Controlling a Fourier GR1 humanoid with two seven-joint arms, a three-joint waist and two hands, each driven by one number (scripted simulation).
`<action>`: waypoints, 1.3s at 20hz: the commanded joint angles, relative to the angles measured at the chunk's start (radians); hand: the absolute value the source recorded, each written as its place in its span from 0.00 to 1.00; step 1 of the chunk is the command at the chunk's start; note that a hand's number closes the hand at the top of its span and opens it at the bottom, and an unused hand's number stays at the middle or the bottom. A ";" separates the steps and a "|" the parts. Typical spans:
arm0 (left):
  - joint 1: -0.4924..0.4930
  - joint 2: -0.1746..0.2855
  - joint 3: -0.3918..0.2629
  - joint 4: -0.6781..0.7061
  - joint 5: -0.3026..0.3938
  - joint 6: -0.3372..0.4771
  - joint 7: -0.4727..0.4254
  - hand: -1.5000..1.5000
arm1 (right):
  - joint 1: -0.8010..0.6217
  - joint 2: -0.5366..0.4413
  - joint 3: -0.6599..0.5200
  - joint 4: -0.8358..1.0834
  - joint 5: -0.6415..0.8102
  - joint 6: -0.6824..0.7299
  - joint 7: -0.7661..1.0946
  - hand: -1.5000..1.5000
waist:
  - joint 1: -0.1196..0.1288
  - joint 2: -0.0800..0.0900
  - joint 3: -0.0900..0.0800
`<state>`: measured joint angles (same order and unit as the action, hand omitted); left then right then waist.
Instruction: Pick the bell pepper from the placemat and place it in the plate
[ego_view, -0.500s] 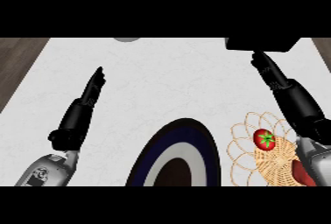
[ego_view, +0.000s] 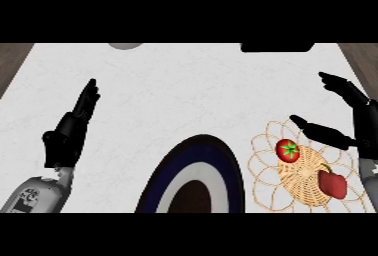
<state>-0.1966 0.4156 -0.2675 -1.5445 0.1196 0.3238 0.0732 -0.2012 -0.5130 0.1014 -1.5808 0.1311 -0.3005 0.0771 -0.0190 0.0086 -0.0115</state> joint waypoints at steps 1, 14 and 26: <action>-0.004 0.010 0.045 0.055 0.049 -0.028 0.030 0.50 | 0.155 0.123 0.002 0.028 0.142 -0.261 0.031 0.00 | -0.028 -0.006 0.011; -0.042 -0.031 0.061 0.112 0.016 -0.080 0.008 0.50 | 0.525 0.160 0.071 -0.326 0.527 -0.463 0.094 0.00 | -0.001 -0.012 0.009; -0.108 -0.048 0.072 0.170 -0.001 -0.106 0.008 0.50 | 0.613 -0.048 -0.015 -0.679 0.588 0.159 0.737 0.00 | 0.011 -0.005 0.009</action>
<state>-0.2584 0.3796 -0.1982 -1.4126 0.1264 0.2352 0.0821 0.4456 -0.5063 0.1191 -2.1463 0.7270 -0.3188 0.6310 -0.0122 0.0008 -0.0040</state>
